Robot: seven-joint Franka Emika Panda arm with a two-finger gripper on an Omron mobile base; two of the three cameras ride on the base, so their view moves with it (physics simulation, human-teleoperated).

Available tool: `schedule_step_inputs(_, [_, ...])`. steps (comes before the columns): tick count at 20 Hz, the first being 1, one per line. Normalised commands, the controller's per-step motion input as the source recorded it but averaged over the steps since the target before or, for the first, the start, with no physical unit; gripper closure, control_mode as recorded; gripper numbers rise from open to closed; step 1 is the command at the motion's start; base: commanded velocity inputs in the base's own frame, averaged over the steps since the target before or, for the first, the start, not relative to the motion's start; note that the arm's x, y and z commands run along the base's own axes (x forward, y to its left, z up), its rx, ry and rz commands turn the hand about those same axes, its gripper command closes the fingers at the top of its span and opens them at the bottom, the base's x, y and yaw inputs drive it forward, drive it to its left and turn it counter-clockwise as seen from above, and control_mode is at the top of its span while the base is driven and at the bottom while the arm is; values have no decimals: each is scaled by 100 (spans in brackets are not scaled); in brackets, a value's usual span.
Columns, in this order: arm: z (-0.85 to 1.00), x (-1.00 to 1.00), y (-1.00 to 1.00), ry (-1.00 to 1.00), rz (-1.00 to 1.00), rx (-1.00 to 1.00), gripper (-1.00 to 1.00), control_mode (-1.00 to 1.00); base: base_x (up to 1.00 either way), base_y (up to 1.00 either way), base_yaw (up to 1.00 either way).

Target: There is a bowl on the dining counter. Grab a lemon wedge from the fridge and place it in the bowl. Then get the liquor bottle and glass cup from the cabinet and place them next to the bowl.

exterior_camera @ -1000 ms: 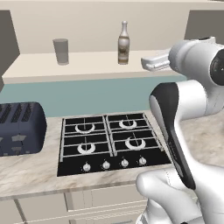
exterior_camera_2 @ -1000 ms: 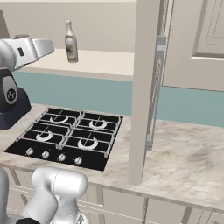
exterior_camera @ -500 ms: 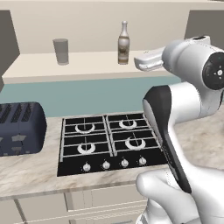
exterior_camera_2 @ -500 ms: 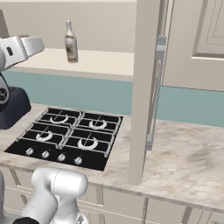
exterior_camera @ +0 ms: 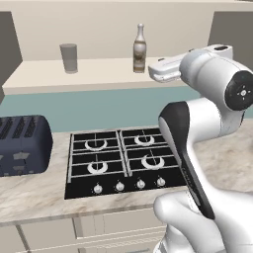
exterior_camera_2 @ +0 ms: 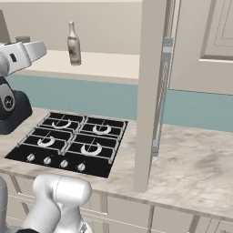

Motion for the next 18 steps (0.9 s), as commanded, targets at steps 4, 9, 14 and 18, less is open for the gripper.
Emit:
schedule_step_inputs(4, [0,0,0,0,2,0,-100,-100,0,0,0])
schedule_step_inputs(9, [0,0,0,0,0,0,-100,-100,0,0,0])
schedule_step_inputs(14, [0,7,0,0,0,0,-100,-100,0,0,0])
schedule_step_inputs(18, [0,30,2,0,0,0,-100,-100,0,0,0])
